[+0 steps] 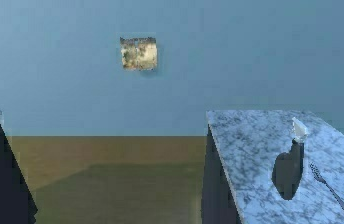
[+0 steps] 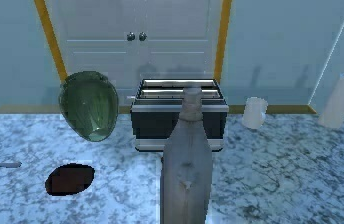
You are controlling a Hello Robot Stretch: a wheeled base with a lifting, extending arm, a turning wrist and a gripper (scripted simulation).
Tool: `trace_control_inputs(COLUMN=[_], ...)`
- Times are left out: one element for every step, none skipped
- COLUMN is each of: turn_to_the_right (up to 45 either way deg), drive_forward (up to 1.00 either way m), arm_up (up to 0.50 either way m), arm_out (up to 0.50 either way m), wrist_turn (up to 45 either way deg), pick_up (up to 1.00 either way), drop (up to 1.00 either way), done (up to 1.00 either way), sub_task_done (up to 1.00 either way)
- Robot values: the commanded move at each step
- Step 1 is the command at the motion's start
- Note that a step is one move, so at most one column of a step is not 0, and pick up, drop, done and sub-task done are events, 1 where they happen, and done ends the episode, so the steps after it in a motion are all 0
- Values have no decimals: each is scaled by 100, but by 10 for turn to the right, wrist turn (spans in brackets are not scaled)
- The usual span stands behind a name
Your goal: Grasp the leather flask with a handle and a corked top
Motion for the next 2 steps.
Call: trace_control_inputs(turn_to_the_right=[0,0], drive_forward=[0,0], arm_up=[50,38], arm_out=[0,0], wrist_turn=[0,0], pick_up=[0,0], drop=[0,0], done=[0,0], sub_task_done=[0,0])
